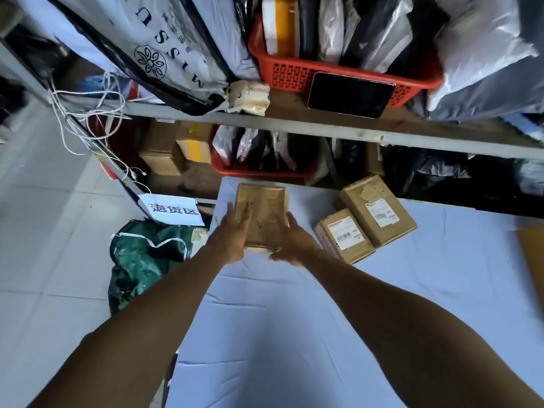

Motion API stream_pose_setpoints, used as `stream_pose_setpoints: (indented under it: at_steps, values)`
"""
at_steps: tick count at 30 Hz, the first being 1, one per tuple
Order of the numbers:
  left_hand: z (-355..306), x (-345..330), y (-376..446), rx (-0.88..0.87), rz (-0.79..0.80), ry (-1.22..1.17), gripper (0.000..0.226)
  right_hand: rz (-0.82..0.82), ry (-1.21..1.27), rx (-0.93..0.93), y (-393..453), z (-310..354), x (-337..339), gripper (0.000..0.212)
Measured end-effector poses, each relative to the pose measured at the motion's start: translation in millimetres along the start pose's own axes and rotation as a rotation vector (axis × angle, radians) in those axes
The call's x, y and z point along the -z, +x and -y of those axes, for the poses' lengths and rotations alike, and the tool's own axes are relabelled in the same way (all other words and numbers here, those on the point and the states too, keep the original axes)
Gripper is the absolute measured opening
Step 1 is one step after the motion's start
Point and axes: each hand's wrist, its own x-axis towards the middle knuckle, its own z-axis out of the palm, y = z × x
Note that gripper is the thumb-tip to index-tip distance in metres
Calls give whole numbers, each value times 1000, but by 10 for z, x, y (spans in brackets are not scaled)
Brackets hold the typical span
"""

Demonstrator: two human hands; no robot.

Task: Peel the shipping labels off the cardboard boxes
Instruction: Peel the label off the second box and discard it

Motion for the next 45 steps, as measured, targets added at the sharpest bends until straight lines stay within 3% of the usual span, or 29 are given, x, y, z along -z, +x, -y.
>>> stream_pose_setpoints:
  at_steps: [5, 9, 11, 14, 19, 22, 30, 38, 45]
  values:
    - [-519, 222, -60, -123, -168, 113, 110, -211, -106, -32, -381, -479, 331, 87]
    - [-1210, 177, 95, -216, -132, -5, 118, -290, -97, -226, -746, -986, 390, 66]
    - [-1549, 81, 189, -232, -69, -68, 127, -304, -106, -233, -824, -1162, 364, 60]
    - [-1914, -106, 307, -209, -7, -128, 135, -339, -106, -199, -803, -1329, 305, 62]
    - [-2076, -269, 315, -217, -92, -212, 127, -296, 114, -192, -822, -1565, 254, 64]
    - [-2108, -374, 51, -275, -81, -207, 122, -267, 93, -185, -1092, -1649, 117, 65]
    - [-2465, -672, -976, -396, -98, -202, 116, -228, 376, -137, -2093, -1824, -277, 85]
    - [-2843, -1204, -1857, -333, 22, -222, 122, -366, 656, -259, -3069, -2038, -891, 67]
    - [-2969, -1579, -2101, -300, 128, -376, 116, -452, 708, -305, -3411, -2042, -1211, 55]
